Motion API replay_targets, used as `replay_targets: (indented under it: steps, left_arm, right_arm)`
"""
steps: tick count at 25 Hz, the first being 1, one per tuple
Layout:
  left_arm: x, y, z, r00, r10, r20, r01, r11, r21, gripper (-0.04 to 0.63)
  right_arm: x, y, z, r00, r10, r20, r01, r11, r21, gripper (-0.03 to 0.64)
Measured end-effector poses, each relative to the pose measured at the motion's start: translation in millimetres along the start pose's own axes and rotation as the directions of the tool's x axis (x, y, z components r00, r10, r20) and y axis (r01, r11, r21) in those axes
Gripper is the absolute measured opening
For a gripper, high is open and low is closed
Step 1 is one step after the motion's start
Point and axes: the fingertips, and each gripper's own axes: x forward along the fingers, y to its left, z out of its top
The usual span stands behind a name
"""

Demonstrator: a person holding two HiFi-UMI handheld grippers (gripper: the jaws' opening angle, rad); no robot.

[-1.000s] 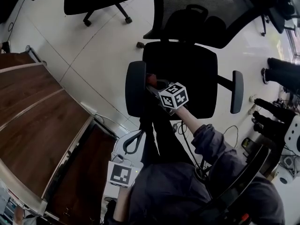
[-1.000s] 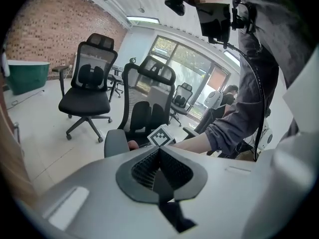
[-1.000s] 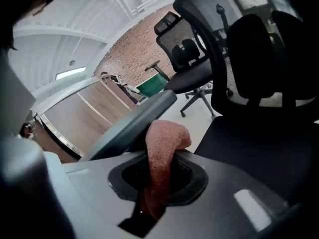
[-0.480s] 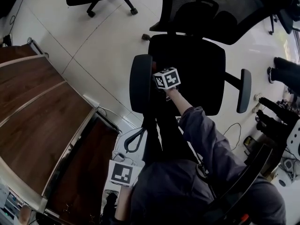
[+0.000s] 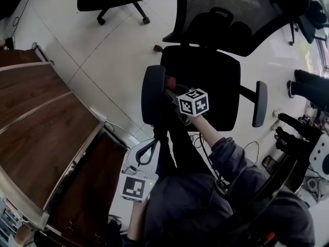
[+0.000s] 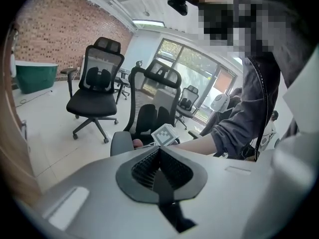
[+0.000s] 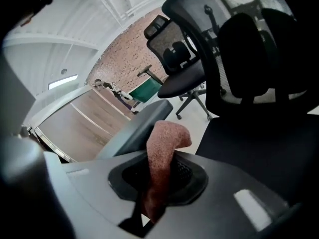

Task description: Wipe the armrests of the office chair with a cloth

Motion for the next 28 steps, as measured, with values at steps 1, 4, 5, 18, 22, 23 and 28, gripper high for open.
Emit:
replay_targets:
  steps: [1, 4, 5, 18, 22, 23, 28]
  left_arm:
    - [-0.5, -1.4, 1.1, 1.0, 0.0, 0.004, 0.0, 1.0, 0.003, 0.015]
    - [-5.5, -1.8, 3.9, 1.0, 0.013, 0.016, -0.013, 1.0, -0.003, 0.015]
    - [-7.2, -0.9, 4.5, 1.0, 0.017, 0.019, -0.017, 1.0, -0.005, 0.015]
    - [-11.3, 5.5, -34.0, 0.997, 0.078, -0.027, -0.08, 0.993, -0.082, 0.015]
    - [-3.0, 3.0, -24.2, 0.996, 0.089, -0.025, -0.091, 0.992, -0.084, 0.015]
    - [0.4, 4.1, -17.7, 0.995, 0.096, -0.015, -0.097, 0.992, -0.08, 0.015]
    - [3.0, 12.8, 11.1, 0.991, 0.13, 0.038, -0.127, 0.989, -0.071, 0.015]
  right_arm:
    - [-7.1, -0.1, 0.5, 1.0, -0.007, 0.003, 0.007, 1.0, 0.001, 0.055]
    - [-18.5, -3.7, -0.5, 1.0, -0.024, 0.004, 0.024, 1.0, 0.011, 0.055]
    - [-18.1, -6.1, -1.1, 1.0, -0.027, 0.0, 0.027, 1.0, 0.011, 0.055]
    - [77.7, -66.5, -51.8, 0.97, -0.089, -0.227, 0.105, 0.993, 0.058, 0.055]
    - [49.3, -42.0, -31.3, 0.986, 0.001, -0.17, 0.013, 0.997, 0.078, 0.055]
    - [37.4, -36.2, -20.4, 0.99, 0.029, -0.141, -0.017, 0.996, 0.084, 0.055]
    - [-40.5, 1.8, 32.8, 0.989, 0.142, -0.045, -0.139, 0.988, 0.061, 0.055]
